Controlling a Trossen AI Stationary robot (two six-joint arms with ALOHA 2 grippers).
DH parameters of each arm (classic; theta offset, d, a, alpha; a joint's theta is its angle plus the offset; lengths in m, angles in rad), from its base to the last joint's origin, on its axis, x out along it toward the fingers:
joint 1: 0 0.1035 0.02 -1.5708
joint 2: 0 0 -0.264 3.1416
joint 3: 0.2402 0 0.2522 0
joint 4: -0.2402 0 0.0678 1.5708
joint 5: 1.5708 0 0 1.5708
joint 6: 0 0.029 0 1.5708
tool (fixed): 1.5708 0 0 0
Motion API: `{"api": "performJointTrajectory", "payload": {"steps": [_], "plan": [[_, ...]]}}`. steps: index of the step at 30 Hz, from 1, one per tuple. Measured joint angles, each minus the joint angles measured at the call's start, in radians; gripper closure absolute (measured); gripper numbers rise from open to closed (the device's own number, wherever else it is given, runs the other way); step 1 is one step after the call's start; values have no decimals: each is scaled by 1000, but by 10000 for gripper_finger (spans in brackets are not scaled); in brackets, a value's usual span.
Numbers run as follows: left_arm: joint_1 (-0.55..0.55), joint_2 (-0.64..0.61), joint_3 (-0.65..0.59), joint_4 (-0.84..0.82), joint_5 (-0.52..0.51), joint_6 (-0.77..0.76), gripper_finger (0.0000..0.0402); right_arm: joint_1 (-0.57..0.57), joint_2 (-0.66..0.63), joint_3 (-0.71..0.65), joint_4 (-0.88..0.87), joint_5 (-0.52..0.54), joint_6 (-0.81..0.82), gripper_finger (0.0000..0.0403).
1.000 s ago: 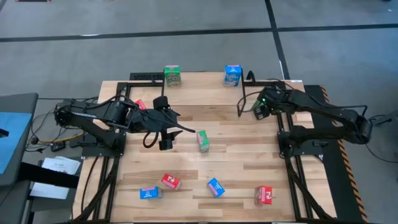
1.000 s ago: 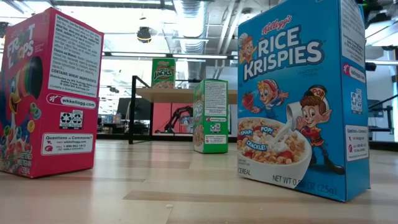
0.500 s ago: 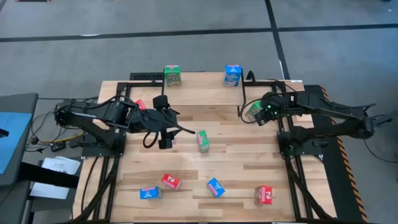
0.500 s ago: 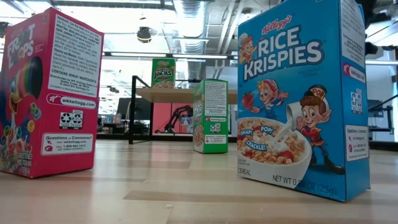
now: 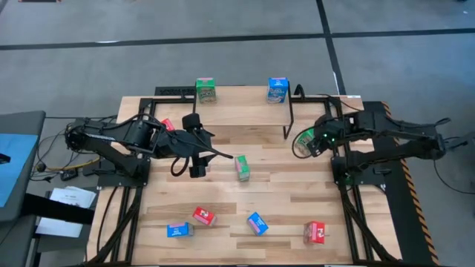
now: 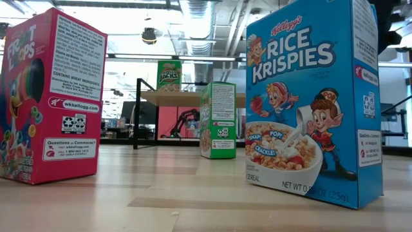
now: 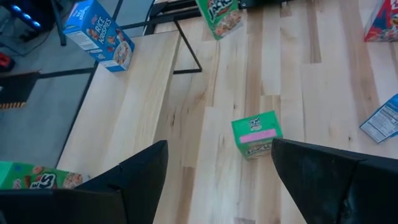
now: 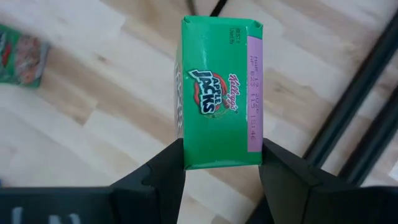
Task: Stack cereal on shelf
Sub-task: Put the top green cereal box on the shelf aligned with the other green cereal box
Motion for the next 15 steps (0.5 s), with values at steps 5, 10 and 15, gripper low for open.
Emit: {"api": "performJointTrajectory", "payload": {"steps": [5,10,15], "plan": [[0,0,0,0,11,-5,125,63,0,0,7,-25,41,200],[0,0,0,1,57,-5,125,135,0,0,56,-43,52,200],[0,0,0,8,114,20,125,203,0,0,183,-43,31,200]]}}
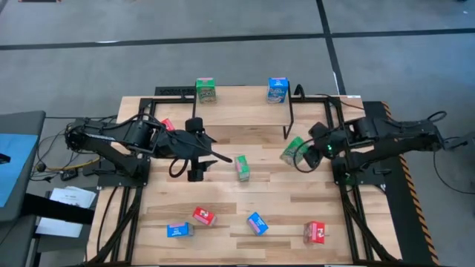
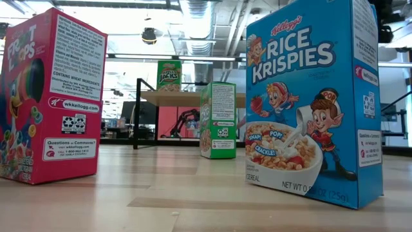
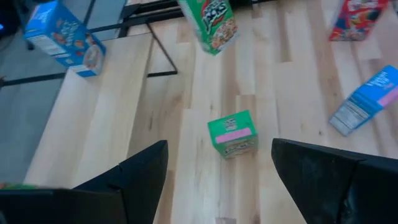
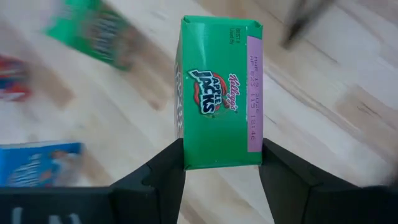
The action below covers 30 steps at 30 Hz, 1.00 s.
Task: Stack cereal on shelf
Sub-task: Put the top green cereal box on the shelf aligned with the other green cereal box
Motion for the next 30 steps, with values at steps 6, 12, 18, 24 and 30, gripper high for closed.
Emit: {"api": "performJointTrajectory", "payload": {"steps": [6,12,18,24,30], "plan": [[0,0,0,32,19,-16,125,67,0,0,247,0,-152,200],[9,0,0,99,29,-65,125,95,1,0,478,1,-329,200],[64,1,0,135,164,-90,125,101,16,0,651,1,-509,200],[127,26,2,210,300,-64,125,101,53,0,701,1,-602,198],[170,57,1,224,419,-44,125,100,89,0,733,0,-612,194]]}}
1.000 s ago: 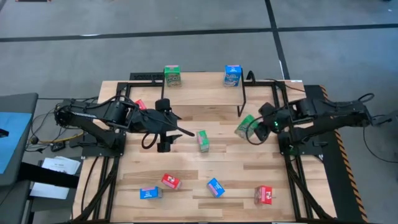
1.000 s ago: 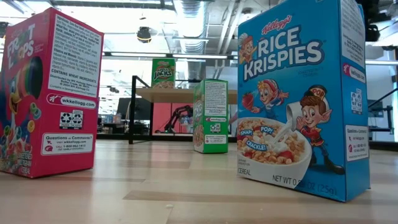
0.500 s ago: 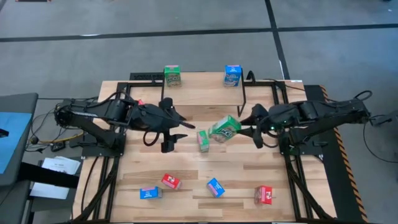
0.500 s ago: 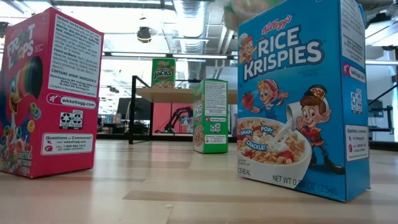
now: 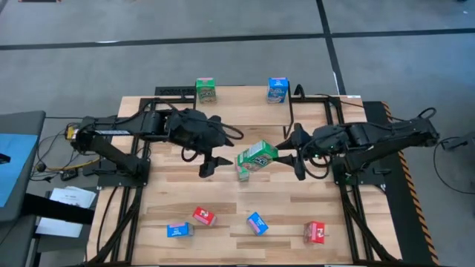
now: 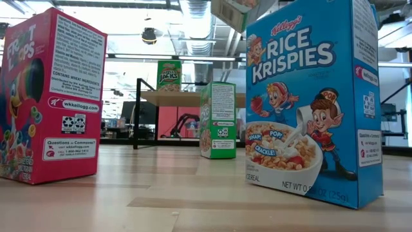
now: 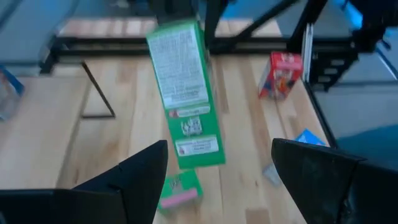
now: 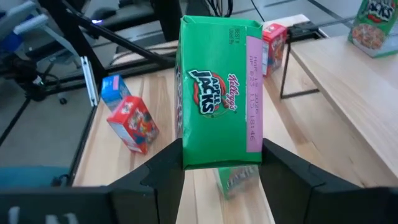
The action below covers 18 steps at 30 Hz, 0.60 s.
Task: Stack cereal on shelf
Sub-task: Put the top green cereal box on the shelf aligned with the other green cereal box
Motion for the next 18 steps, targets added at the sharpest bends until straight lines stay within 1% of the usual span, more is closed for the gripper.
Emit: {"api": "performJointTrajectory", "payload": {"steps": [3,5,13,18], "plan": [[7,23,0,23,16,4,125,0,13,0,16,0,-7,194],[8,39,0,11,25,5,125,2,17,-1,20,0,-7,194],[8,103,0,50,26,-1,125,35,32,0,71,-1,-10,194],[8,132,-1,79,29,-1,125,45,33,0,71,-1,-10,194]]}}
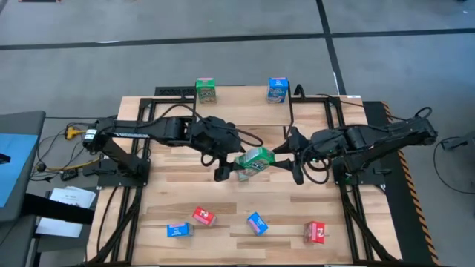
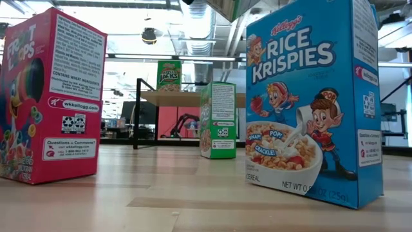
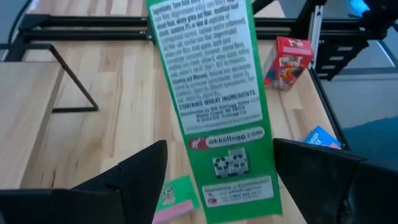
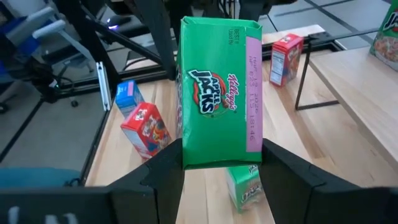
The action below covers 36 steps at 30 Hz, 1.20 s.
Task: Stack cereal on shelf
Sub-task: Put the top green cereal box on the shelf aligned with the other green cereal box
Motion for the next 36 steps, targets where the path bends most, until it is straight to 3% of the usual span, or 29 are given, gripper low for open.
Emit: {"api": "performJointTrajectory", "payload": {"steps": [7,12,20,31,36], "plan": [[3,22,0,26,66,13,125,0,0,0,7,0,1,194],[2,24,0,14,68,93,125,0,0,0,11,1,3,194],[2,24,0,16,54,95,128,0,0,0,11,2,3,194],[2,24,0,16,75,85,204,-1,0,0,11,4,3,194],[2,24,0,16,76,85,216,-1,0,0,11,4,3,194]]}}
